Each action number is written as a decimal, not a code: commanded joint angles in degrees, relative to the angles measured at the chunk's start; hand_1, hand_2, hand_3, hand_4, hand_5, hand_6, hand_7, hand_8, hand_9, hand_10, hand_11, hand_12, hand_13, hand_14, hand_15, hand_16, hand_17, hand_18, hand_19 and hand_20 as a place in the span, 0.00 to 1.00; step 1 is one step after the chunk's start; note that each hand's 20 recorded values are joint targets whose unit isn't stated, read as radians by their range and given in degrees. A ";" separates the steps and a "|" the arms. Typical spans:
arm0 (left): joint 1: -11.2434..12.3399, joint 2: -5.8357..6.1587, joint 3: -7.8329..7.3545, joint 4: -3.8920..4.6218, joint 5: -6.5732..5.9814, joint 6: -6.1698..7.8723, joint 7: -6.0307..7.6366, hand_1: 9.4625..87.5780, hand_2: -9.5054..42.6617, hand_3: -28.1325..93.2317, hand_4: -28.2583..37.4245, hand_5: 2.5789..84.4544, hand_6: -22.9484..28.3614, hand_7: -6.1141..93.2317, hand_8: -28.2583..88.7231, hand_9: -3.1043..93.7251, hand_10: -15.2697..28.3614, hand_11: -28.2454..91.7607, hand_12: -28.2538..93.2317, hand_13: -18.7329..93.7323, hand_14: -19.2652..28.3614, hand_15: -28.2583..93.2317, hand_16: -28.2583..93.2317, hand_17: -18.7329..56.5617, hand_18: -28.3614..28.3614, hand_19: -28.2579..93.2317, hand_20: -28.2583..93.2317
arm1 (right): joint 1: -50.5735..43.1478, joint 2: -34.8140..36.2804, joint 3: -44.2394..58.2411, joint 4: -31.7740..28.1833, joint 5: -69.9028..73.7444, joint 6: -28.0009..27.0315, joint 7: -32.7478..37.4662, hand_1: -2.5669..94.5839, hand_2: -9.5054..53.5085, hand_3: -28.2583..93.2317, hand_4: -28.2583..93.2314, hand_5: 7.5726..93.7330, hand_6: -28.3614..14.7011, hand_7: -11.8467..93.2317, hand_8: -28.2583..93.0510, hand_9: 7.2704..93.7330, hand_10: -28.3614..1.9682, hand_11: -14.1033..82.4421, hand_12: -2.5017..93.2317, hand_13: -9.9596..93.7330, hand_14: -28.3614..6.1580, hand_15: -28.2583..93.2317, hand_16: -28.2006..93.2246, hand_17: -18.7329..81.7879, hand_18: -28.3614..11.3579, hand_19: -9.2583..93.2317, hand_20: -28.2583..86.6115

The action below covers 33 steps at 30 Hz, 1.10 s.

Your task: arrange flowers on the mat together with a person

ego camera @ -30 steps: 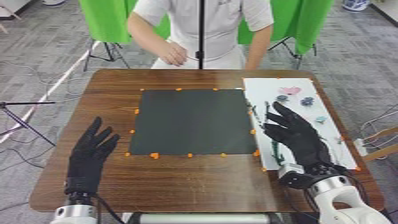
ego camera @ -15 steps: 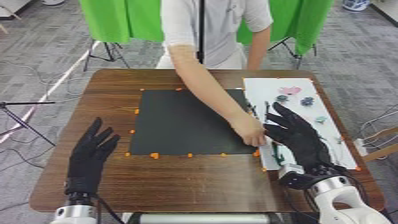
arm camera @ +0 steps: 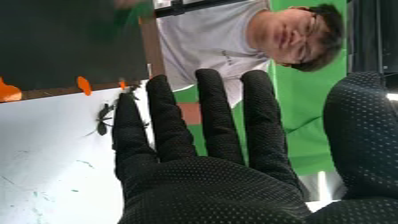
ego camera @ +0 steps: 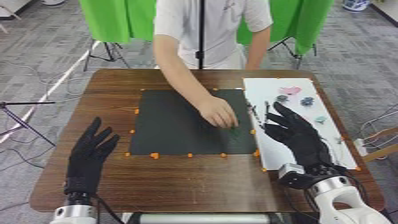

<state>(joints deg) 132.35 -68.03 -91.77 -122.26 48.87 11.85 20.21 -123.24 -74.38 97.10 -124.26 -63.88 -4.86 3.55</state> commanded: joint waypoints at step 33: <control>-0.56 1.10 -2.11 0.43 0.67 -0.91 -0.07 0.15 0.28 0.86 0.00 0.34 0.45 0.17 0.16 0.36 0.69 0.35 0.32 0.39 0.84 0.49 0.20 0.13 0.95 0.65 0.27 | -1.63 -0.74 0.42 -0.08 -0.08 0.38 -2.12 0.25 0.29 0.79 0.01 0.36 0.79 0.22 0.15 0.39 0.59 0.20 0.20 0.40 0.30 0.29 0.47 0.23 0.18 0.34 0.41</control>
<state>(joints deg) 131.91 -67.65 -93.45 -122.36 49.66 11.21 20.62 -124.17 -75.25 98.12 -124.18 -63.91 -5.19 2.30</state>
